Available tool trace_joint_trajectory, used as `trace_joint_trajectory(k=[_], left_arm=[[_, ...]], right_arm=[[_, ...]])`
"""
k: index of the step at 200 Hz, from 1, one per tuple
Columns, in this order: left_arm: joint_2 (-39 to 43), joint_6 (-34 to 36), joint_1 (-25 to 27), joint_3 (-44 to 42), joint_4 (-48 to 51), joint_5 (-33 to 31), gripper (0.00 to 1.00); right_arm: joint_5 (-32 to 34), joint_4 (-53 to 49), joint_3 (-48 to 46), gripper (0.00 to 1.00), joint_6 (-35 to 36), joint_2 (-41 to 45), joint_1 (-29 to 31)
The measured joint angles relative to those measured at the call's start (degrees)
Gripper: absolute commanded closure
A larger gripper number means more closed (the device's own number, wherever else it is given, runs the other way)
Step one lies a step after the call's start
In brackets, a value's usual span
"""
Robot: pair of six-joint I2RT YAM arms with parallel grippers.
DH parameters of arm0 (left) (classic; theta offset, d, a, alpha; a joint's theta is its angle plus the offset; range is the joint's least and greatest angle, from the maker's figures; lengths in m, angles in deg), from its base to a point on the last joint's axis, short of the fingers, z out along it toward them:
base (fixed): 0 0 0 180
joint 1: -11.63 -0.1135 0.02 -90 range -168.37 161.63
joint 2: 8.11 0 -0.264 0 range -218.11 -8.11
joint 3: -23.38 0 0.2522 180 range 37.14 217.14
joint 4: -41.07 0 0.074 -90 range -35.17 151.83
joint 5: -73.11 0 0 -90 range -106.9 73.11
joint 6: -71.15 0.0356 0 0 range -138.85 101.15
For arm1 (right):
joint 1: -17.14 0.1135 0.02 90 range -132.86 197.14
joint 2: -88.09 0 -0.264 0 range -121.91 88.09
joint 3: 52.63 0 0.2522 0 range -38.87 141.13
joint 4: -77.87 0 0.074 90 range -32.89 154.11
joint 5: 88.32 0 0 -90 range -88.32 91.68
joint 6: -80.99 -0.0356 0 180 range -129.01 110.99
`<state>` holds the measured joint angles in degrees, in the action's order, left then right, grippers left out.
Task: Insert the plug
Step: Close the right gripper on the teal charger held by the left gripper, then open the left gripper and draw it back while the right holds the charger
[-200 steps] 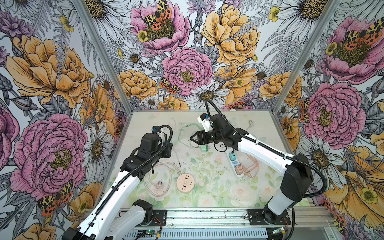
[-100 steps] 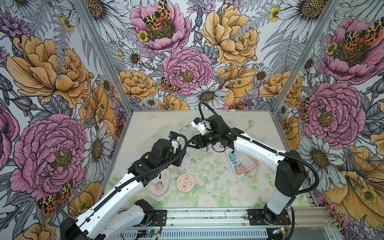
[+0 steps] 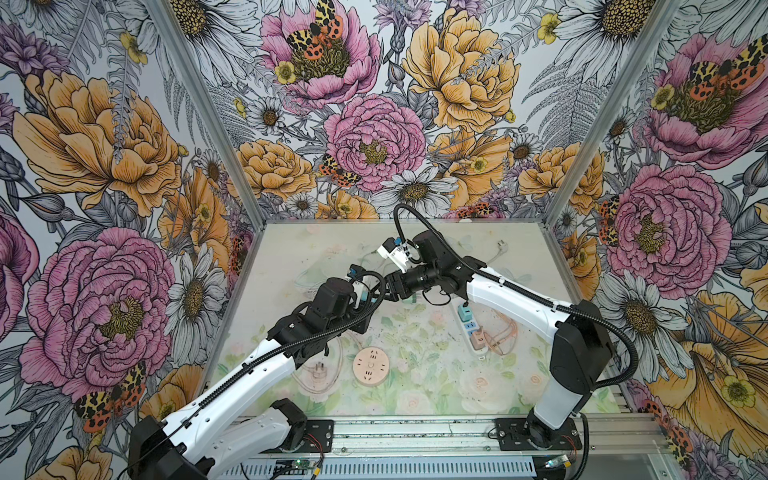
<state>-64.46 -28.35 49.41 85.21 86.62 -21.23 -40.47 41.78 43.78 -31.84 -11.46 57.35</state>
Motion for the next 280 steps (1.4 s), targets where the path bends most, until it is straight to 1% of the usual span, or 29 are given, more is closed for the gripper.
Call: trace_joint_trajectory(k=[48,63,87,93,98,122,129,143,152,163,187,194,197,219,231,239,261,280], left_arm=[[0.0,2.51,0.74,-0.04,-1.84,0.85,0.63],[0.0,3.63,0.9,-0.15,-2.49,1.64,0.62],[-0.02,5.35,1.88,-0.2,-3.39,2.23,0.62],[-0.02,5.88,2.1,-0.2,-3.63,2.32,0.62],[-0.02,6.29,2.19,-0.2,-3.69,2.4,0.62],[-0.31,7.85,2.23,-0.37,-2.93,2.27,0.61],[-0.42,8.04,2.32,-0.37,-2.89,2.25,0.58],[-0.44,8.33,2.51,-0.37,-2.67,2.03,0.41],[-0.44,8.31,2.51,-0.35,-2.91,1.84,0.36],[-0.33,7.98,2.51,-0.33,-2.8,1.16,0.33],[-0.31,5.14,2.6,0.02,-1.99,-0.17,0.32],[-0.26,3.63,2.62,0.48,-1.42,-0.7,0.35],[-0.2,2.89,2.73,0.72,-1.09,-0.96,0.37],[0.7,-3.45,4.17,2.25,2.73,-4.07,0.64],[1.25,-7.98,6.71,2.56,5.57,-6.84,0.72],[1.55,-10.71,9.31,2.56,8.13,-8.5,0.77],[2.14,-20.33,15.69,1.95,14.14,-10.47,0.84],[3.76,-30.32,21.27,-1.55,17.35,-11.21,0.84]], right_arm=[[-1.7,0.17,0.0,0.46,0.02,-0.28,0.33],[-2.64,0.35,0.0,0.5,-0.02,-0.42,0.37],[-4.48,0.39,-0.04,0.61,0.02,-1.38,0.39],[-4.79,0.42,-0.2,0.64,-0.07,-1.62,0.39],[-5.09,0.5,-0.5,0.69,-0.17,-1.86,0.39],[-5.95,0.81,-1.36,1.0,-1.25,-2.19,0.46],[-5.92,1.01,-1.57,1.0,-1.16,-2.19,0.48],[-5.97,1.29,-1.92,1.0,-1.09,-2.19,0.48],[-5.6,1.25,-2.23,1.0,-0.33,-2.16,0.48],[-4.72,1.14,-2.82,1.0,0.61,-2.19,0.46],[-2.1,-0.87,-3.1,1.0,4.0,-2.58,0.09],[-1.42,-1.64,-3.08,1.0,5.18,-2.95,0.11],[-1.14,-1.97,-3.06,1.0,5.7,-3.1,0.11],[0.57,-4.04,-2.38,1.0,8.17,-5.07,-0.15],[1.86,-4.85,-1.55,1.0,8.87,-6.32,-0.35],[2.75,-5.18,-0.9,1.0,9.05,-7.13,-0.63],[5.07,-5.57,0.81,1.0,9.01,-8.85,-2.21],[6.21,-5.68,1.29,1.0,9.03,-9.03,-3.28]])
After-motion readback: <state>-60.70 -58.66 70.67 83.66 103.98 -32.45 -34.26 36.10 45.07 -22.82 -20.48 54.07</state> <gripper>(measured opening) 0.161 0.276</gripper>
